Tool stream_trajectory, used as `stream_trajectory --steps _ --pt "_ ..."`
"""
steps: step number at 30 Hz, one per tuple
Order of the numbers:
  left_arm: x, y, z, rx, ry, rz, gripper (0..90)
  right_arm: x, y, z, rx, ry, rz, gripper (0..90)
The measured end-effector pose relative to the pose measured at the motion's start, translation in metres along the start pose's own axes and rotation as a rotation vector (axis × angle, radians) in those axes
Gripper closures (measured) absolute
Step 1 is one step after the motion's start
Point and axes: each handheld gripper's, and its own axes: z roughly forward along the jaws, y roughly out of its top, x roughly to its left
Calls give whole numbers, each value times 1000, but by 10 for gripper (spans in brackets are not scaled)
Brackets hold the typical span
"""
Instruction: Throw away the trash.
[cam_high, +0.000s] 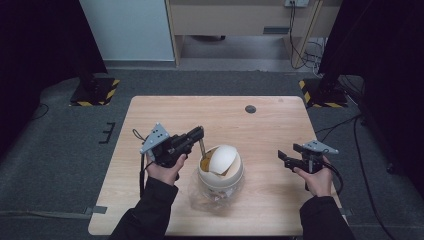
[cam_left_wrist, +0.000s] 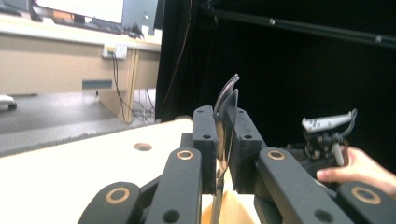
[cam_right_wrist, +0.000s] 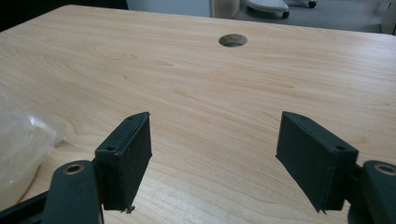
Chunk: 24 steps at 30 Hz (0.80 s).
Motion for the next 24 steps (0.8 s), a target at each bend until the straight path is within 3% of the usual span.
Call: stream_trajectory --steps 4,10,14,18,24 --pt "-1 -19 9 59 -9 -9 828 0 -2 1 12 -3 -3 259" --pt "2 -33 13 113 -27 -26 815 -1 -3 2 24 -2 -8 257" --pt "5 -37 10 137 -38 -42 679 -1 -4 2 27 -2 -8 255" --pt "8 -34 -2 137 -25 -11 547 -1 -4 2 32 -4 -5 254" --pt "16 -39 -27 155 32 35 377 -3 -5 1 36 -13 -2 248"
